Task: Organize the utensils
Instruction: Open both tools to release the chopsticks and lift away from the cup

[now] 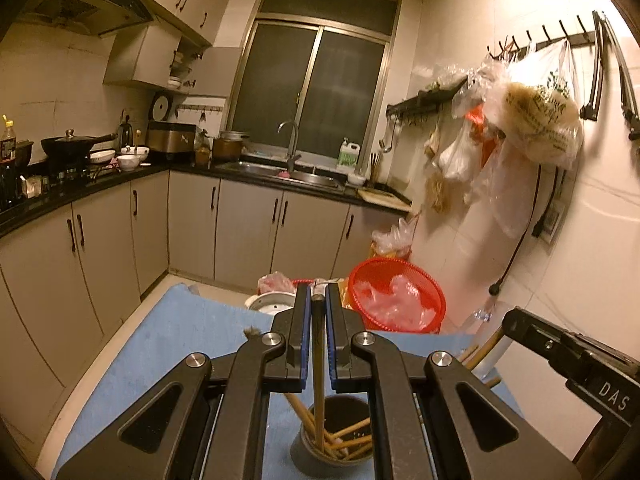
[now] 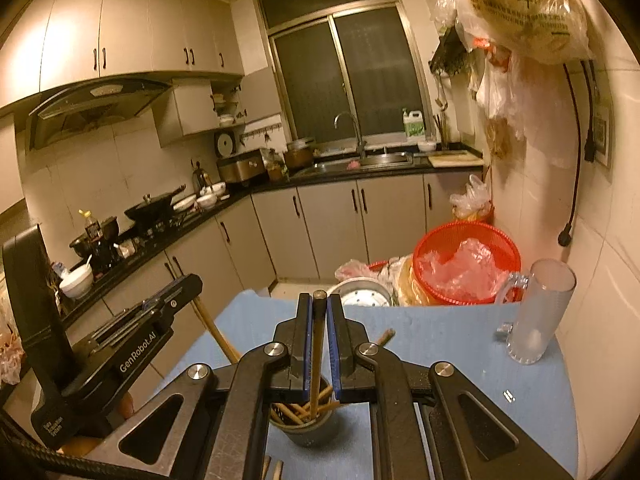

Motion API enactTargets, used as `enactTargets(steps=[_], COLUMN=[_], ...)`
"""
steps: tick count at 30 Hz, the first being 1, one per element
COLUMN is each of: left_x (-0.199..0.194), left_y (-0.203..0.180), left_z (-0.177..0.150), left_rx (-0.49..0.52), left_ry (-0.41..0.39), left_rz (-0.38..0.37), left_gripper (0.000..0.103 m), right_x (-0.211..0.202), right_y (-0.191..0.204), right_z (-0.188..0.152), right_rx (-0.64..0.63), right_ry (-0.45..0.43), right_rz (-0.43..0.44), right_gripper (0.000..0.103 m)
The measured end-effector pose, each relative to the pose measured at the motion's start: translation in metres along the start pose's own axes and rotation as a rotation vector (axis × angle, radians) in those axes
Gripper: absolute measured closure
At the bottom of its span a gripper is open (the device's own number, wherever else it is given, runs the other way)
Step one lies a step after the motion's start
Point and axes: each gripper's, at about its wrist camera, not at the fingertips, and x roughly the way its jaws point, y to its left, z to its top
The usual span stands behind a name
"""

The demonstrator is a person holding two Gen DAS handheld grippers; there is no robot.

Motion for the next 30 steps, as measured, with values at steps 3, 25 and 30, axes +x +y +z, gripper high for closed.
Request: enactTargets(steps=[3, 25, 30], left_x=[0.002, -0.020, -0.042], left_y=[0.000, 0.002, 0.007], left_z=[-0.005, -0.016, -0.021], left_rx=[0.010, 0.043, 0.051], left_ry=[0.017, 0.036, 0.031], left_rz=[0.003, 0.014, 0.040], left_gripper=[0.097, 0.096, 0.068], right_x=[0.004, -0.023, -0.046], right_y=[-0.001, -0.003, -0.003], right_z=[-0.007, -0.012, -0.020], right_rx=[-0.005, 0.016, 0.018], right_ry=[0.015, -0.010, -0.033], right_rz=[-0.007, -0.050, -0.061], right_gripper=[0.095, 0.080, 0.064])
